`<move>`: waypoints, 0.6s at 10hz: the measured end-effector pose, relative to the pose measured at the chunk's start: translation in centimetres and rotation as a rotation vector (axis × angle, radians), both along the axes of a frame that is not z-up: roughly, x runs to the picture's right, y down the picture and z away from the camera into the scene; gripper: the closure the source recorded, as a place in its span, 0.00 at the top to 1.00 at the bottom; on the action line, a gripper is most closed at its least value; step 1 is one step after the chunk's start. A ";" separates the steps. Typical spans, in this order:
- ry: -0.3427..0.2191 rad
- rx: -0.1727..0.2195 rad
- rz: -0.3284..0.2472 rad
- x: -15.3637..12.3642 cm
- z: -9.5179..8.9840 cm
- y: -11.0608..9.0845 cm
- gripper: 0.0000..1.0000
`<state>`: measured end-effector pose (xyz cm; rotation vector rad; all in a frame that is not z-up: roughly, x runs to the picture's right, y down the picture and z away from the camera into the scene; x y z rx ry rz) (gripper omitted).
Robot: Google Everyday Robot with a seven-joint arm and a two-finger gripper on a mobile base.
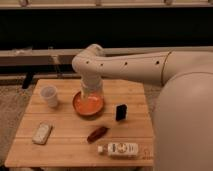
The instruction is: Move the arm in a circular motion
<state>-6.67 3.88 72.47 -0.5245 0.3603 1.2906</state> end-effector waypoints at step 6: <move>-0.006 0.009 -0.004 0.0 0.0 0.0 0.65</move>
